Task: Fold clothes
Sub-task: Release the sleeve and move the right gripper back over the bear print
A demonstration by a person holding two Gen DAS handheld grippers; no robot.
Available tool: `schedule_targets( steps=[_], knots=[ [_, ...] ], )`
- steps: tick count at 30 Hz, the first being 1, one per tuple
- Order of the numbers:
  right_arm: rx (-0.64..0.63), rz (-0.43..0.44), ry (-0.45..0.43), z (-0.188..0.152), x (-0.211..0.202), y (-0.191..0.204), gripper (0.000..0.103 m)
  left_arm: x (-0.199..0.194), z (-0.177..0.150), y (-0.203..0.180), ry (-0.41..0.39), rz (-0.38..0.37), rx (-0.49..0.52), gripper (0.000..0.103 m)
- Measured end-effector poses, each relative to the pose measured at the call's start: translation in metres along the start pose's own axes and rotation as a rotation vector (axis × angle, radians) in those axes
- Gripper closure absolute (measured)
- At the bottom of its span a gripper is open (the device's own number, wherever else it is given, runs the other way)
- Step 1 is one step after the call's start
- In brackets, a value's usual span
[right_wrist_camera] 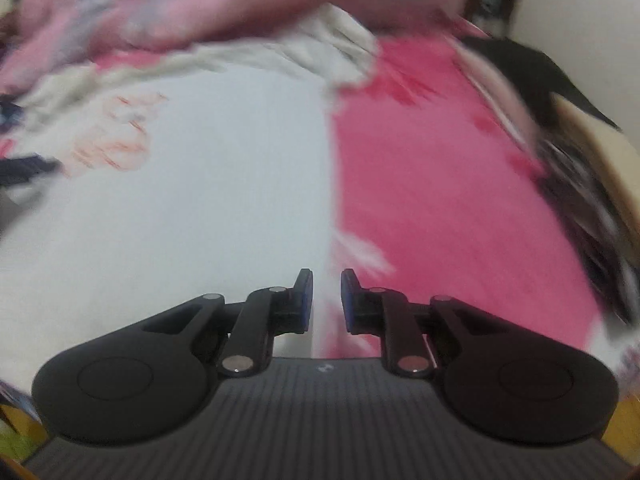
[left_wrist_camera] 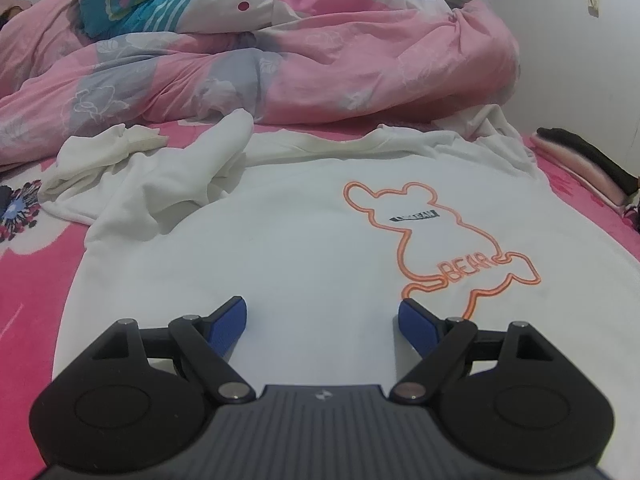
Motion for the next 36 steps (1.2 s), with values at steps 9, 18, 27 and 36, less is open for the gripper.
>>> schedule_targets(
  steps=[9,18,27,36],
  knots=[
    [-0.04,0.141,0.087,-0.055,0.007,0.028,0.09,0.0,0.0,0.001,0.001,-0.002,-0.003,0.019],
    [-0.016,0.157,-0.054,-0.017,-0.021,0.028,0.089,-0.006,0.002,0.004,-0.024,-0.004,-0.036,0.019],
    [0.18,0.306,-0.132,0.035,0.078,0.022,0.097,-0.044,-0.017,0.007,-0.032,0.079,-0.042,0.019],
    [0.518,0.141,-0.206,-0.008,0.05,-0.086,0.094,-0.065,-0.041,0.017,-0.033,0.114,-0.083,0.018]
  ],
)
Point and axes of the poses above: each gripper's, at about its wrist camera, not at the fingertips, and x roughly the way its jaws point, y to its left, z to its top, the point moved 10 cm from there along x, roughly the way its jaws point, and after that the axes turned 8 degrees about -x, right-handed, at the moved point
